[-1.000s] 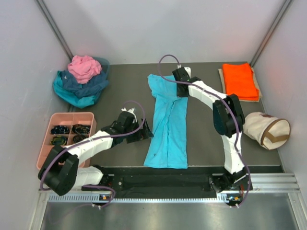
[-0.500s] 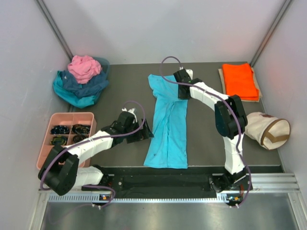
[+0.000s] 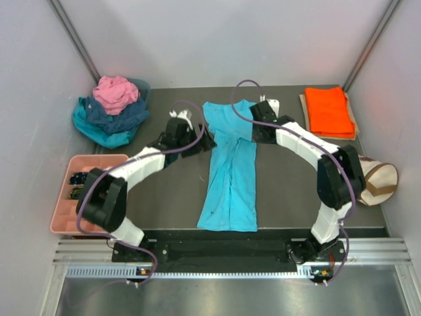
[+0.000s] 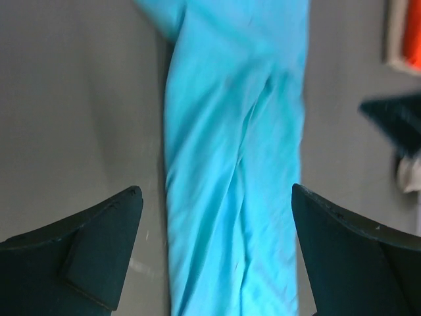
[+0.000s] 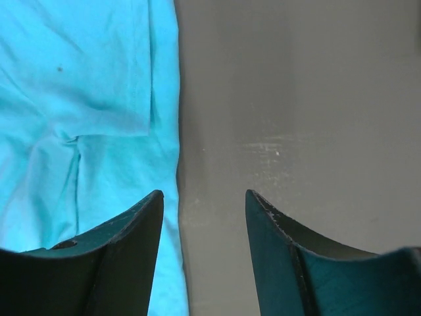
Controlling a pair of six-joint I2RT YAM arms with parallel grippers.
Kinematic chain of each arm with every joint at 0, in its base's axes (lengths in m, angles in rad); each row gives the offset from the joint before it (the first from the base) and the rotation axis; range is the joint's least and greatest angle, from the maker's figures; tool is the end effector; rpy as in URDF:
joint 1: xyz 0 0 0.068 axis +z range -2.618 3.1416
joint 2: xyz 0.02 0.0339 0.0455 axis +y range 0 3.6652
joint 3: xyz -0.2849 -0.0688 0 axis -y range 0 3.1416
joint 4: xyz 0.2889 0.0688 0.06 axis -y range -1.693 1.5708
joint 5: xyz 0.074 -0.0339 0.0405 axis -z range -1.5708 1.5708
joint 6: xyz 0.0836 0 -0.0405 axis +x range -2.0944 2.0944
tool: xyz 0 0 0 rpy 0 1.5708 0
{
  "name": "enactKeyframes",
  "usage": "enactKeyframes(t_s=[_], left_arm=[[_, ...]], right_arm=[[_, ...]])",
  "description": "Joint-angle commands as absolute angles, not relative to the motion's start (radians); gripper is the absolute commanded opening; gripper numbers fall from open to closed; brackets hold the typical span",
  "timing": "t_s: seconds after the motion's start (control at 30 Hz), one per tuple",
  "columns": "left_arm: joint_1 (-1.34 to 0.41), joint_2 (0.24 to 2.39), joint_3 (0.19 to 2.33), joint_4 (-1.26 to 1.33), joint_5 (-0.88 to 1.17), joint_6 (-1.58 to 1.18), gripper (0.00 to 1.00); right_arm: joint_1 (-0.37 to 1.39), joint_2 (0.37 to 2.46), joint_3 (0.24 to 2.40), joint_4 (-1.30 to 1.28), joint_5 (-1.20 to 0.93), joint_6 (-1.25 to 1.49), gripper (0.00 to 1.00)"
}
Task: Fold and stack the t-shirts
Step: Fold the tshirt
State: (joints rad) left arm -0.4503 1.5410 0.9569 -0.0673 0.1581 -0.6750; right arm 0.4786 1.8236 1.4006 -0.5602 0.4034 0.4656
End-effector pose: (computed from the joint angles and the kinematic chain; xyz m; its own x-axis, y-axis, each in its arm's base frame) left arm 0.3635 -0.1903 0.1941 -0.7652 -0.3155 -0.5612 0.0824 0.8165 -0.5715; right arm 0.4261 0.1841 0.1999 -0.7636 0.0690 -0.6420 0.1258 0.9911 -0.0430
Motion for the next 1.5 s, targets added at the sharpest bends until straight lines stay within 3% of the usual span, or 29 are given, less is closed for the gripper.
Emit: enactKeyframes(t_s=[0.0, 0.6, 0.93, 1.23, 1.47], left_arm=[[-0.365, 1.711, 1.199, 0.066, 0.254, -0.634, 0.99], [-0.192, 2.344, 1.813, 0.089, 0.475, -0.571, 0.99], [-0.186, 2.453, 1.874, 0.089, 0.506, -0.592, 0.99], [-0.186, 2.488, 1.861, 0.109, 0.541, -0.617, 0.98], [-0.184, 2.496, 1.836, 0.121, 0.549, -0.621, 0.89]], right_arm=[[0.425, 1.678, 1.333, -0.430, 0.382, 0.482, 0.53], [0.144, 2.169, 1.802, -0.299, -0.178, 0.528, 0.54], [0.091, 2.312, 1.868, -0.206, -0.397, 0.667, 0.54], [0.074, 2.401, 1.939, -0.187, -0.462, 0.739, 0.54], [0.071, 2.476, 2.032, -0.202, -0.492, 0.770, 0.54]])
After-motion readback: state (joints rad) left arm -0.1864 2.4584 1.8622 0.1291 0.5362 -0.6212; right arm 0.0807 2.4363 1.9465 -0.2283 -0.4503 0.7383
